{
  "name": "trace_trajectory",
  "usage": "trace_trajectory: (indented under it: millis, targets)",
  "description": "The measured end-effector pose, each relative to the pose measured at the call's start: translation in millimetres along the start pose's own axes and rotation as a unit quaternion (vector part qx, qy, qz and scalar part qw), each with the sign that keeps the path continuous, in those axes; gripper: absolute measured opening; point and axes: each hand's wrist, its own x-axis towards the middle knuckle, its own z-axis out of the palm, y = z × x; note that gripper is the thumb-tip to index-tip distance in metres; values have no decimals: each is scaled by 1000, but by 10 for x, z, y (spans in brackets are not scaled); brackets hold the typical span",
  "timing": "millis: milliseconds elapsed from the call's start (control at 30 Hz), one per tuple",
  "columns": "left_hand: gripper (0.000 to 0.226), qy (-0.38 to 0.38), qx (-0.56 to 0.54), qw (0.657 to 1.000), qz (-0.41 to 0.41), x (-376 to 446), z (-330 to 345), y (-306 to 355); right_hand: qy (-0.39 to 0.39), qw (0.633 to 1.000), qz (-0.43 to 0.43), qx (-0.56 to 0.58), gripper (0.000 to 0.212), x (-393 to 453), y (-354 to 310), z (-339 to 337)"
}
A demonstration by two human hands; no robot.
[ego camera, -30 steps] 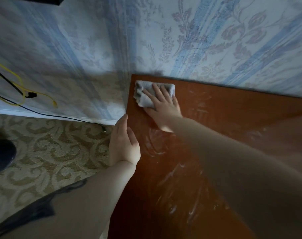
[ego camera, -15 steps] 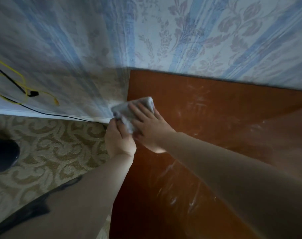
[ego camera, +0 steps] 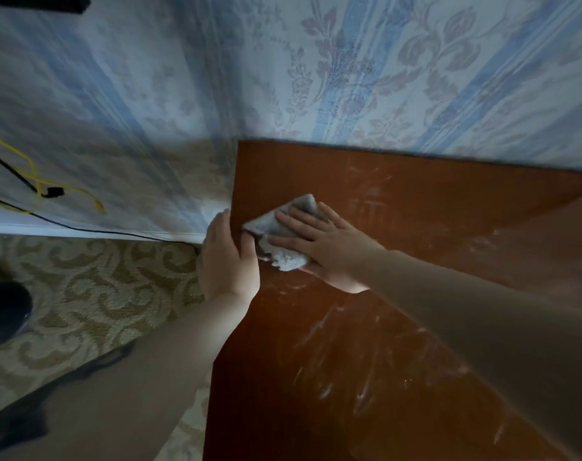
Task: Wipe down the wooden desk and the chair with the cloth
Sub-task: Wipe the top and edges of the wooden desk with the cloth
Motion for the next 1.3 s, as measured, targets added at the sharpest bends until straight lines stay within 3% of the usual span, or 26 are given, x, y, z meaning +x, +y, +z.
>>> trace_trajectory:
  millis: [133, 200, 267, 367, 467, 567, 667, 733, 833, 933, 967, 1033, 1100, 1133, 1200, 1267, 1300]
  targets:
    - [50, 0, 110, 982, 150, 278, 191, 343, 53, 973, 216, 64, 60, 312, 61, -34]
    - [54, -19, 104, 981, 163, 388, 291, 392, 90, 944, 287, 132, 60, 530, -195, -35]
    - [59, -25, 111, 977, 181, 416, 326, 321, 93, 953, 257, 129, 60, 466, -264, 44]
    - [54, -27, 146, 964, 220, 359, 326, 298, 66, 985, 145, 69, 61, 108, 169, 112]
    - [57, -41, 193, 955, 223, 372, 378, 342, 56, 959, 254, 114, 60, 256, 574, 14]
    - [62, -29, 204, 955, 214, 399, 381, 317, 72, 933, 313, 160, 62, 685, 316, -166]
    - [58, -10, 187, 964, 188, 402, 365, 298, 76, 975, 167, 126, 60, 561, 100, -104]
    - [58, -16, 205, 961, 182, 403, 363, 298, 69, 988, 105, 95, 61, 283, 406, -38]
    - [60, -28, 227, 956, 182, 395, 372, 309, 68, 963, 230, 123, 60, 234, 860, -15]
    - [60, -20, 230, 956, 183, 398, 372, 315, 128, 914, 348, 167, 60, 549, 515, -32]
    - [60, -16, 232, 955, 186, 397, 376, 305, 139, 915, 337, 174, 60, 582, 334, -11]
    - [60, -9, 232, 953, 194, 394, 387, 289, 129, 953, 226, 157, 59, 388, 153, 74]
    - [59, -12, 233, 952, 199, 383, 389, 288, 85, 983, 114, 115, 60, 59, 384, 118]
    - [59, -14, 233, 952, 198, 379, 392, 293, 75, 984, 114, 111, 61, 2, 556, 141]
    - [58, -11, 234, 953, 192, 378, 393, 311, 93, 957, 232, 147, 60, 127, 730, 102]
    - [58, -4, 226, 955, 191, 380, 389, 312, 137, 903, 360, 192, 59, 475, 488, 13]
    - [59, -1, 217, 957, 194, 380, 386, 302, 142, 894, 372, 204, 60, 633, 277, -31]
